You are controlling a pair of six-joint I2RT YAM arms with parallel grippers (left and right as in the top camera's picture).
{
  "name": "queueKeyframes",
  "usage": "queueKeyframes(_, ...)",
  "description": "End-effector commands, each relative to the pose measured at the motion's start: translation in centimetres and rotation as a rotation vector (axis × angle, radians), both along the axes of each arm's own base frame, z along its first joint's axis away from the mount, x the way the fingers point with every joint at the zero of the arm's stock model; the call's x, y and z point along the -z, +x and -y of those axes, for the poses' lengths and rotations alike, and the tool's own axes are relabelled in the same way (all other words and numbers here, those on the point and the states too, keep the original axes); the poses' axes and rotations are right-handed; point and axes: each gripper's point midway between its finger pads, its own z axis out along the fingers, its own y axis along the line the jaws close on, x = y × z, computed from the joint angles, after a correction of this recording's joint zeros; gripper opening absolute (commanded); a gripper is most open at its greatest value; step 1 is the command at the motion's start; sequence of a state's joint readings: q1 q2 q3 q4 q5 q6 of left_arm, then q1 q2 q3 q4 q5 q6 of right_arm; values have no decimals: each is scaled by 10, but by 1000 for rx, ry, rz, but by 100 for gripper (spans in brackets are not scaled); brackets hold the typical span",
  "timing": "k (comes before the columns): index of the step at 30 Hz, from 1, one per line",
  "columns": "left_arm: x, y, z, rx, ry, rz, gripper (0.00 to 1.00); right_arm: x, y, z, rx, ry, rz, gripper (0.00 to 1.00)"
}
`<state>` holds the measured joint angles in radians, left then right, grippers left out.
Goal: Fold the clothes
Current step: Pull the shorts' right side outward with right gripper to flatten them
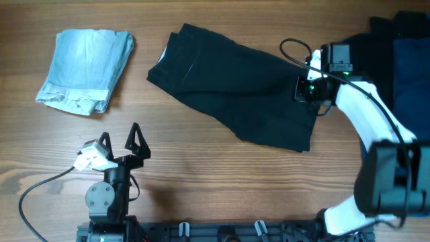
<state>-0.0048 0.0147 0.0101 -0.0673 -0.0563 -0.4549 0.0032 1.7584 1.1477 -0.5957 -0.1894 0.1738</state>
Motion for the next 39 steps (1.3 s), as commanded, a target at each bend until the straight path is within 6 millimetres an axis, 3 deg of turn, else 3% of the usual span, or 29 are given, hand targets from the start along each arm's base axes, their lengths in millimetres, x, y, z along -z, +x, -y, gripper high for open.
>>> queueKeyframes(1,0,0,-2,-12,-1,6,100,34,25,8,4,-46,28,4)
queueKeyframes(10,0,0,-2,-12,-1,6,100,128,59,34,38,-198,64,4)
queueKeyframes(14,0,0,-2,-12,-1,6,100,130,100,27,31,-178,247,4)
queueKeyframes(18,0,0,-2,-12,-1,6,100,94,141,-3,-48,-77,485,4)
queueKeyframes(21,0,0,-2,-12,-1,6,100,65,153,-11,-63,-61,554,10)
queueKeyframes(24,0,0,-2,-12,-1,6,100,6,157,-14,-69,-50,627,20)
queueKeyframes(28,0,0,-2,-12,-1,6,100,-115,127,-9,-53,-67,714,28)
queueKeyframes(31,0,0,-2,-12,-1,6,100,-173,86,7,3,-130,718,31)
queueKeyframes(34,0,0,-2,-12,0,6,100,-178,45,12,6,-139,615,33)
queueKeyframes(39,0,0,-2,-12,0,6,100,-145,23,16,0,-142,455,40)
